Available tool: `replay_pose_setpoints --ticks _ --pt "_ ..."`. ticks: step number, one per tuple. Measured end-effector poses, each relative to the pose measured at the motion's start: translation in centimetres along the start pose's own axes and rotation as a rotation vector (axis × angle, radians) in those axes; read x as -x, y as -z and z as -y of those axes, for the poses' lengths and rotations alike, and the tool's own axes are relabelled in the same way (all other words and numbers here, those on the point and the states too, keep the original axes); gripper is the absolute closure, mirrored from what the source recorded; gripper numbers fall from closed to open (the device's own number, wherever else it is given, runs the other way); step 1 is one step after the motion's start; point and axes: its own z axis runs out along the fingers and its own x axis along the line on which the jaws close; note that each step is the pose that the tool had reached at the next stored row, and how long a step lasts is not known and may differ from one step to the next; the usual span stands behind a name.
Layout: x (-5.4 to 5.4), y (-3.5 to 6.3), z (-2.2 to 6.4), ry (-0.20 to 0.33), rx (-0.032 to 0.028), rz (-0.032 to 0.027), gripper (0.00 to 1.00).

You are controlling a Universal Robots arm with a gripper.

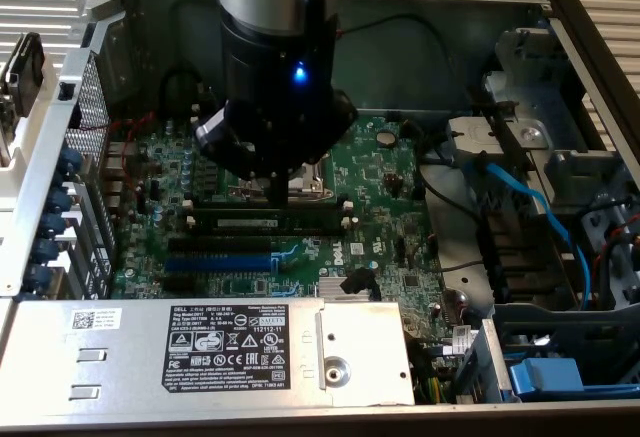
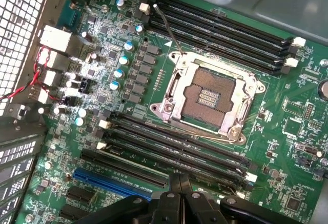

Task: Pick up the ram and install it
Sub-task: 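Press down the ram until it locks into place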

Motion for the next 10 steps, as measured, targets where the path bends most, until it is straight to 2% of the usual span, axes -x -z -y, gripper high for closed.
replay_pose_setpoints --ticks 10 --pt "0.00 0.00 0.00 -0.127 0.0012 -0.0052 0.90"
